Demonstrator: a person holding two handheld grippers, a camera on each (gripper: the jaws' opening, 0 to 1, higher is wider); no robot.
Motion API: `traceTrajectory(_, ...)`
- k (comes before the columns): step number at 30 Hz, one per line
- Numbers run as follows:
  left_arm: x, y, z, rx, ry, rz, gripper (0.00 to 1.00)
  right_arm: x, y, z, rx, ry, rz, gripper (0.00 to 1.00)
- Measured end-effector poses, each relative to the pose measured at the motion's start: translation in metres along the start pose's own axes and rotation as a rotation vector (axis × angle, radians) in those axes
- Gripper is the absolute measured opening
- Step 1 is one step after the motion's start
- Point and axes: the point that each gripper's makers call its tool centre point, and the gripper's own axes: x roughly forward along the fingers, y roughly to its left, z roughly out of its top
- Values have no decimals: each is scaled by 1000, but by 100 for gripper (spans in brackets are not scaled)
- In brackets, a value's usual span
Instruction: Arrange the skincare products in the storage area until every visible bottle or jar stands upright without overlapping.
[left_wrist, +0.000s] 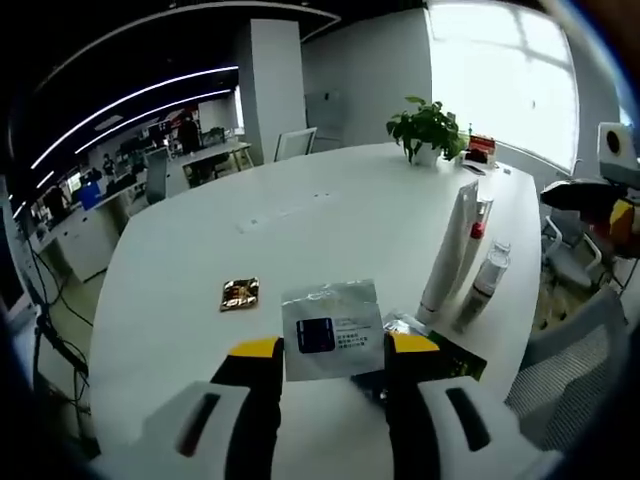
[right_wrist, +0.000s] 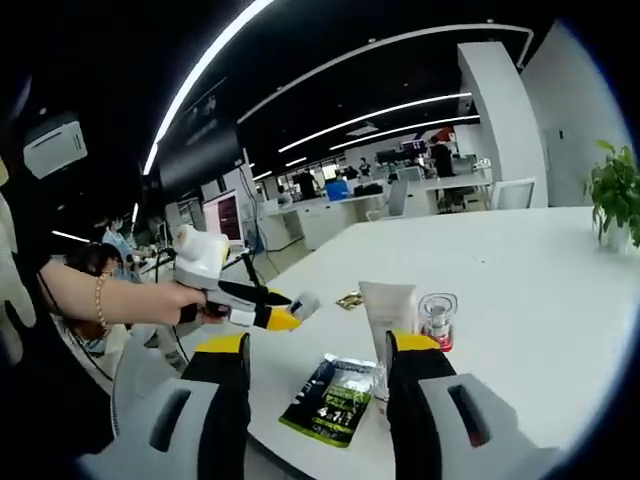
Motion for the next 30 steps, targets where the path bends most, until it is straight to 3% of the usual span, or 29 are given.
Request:
traceTrajectory(7,-26,-7,8,3,-45,14,42,30,18,2,-11,16,85,53)
traceTrajectory(11,-38,-12,12,-1,-70,21,42,50,31,-5,80,35,152,50)
traceTrajectory(18,-55,-36,11,74,-74,5,42,83,39,-17,256,69,178,41)
traceTrajectory(22,-61,-49,16,75,-90,-14,43,89,43,-18,305,67,190,38)
traceTrajectory(30,-65,-52,16,65,-94,-14,43,92,43,-22,345,78,186,27)
